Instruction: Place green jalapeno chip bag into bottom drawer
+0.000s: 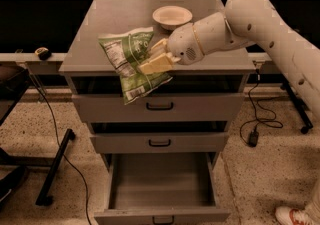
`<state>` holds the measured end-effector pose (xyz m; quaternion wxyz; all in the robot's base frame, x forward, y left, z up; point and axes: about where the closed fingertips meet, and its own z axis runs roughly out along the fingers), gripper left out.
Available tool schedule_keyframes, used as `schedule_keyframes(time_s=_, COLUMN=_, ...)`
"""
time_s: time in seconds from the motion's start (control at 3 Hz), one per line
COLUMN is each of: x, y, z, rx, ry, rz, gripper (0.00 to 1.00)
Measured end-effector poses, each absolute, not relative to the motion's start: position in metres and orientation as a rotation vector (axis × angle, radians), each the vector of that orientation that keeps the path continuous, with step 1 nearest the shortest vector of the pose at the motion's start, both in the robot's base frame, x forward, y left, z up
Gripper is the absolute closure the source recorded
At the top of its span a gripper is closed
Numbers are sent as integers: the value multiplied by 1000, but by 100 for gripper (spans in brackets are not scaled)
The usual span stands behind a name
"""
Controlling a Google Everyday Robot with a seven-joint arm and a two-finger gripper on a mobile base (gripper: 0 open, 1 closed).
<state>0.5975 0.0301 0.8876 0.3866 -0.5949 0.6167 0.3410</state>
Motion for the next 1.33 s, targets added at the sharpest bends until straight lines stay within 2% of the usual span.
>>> schedule_keyframes(time_s=0.33, x=587, y=9, z=813, rx=-1530, ry=1618, rz=805, gripper=100)
schedule_keyframes(time_s=0.67, x=551, y=-26, z=681, rx=-1585, ry=1727, rz=762, gripper=100)
schedule_keyframes(time_s=1.0, x=551, y=-26, z=681, rx=-1585, ry=1727, rz=762, gripper=100)
schedule_keyframes(time_s=1.33, x=551, y=-44, z=639, rx=-1480, ry=1716, rz=795, gripper=100)
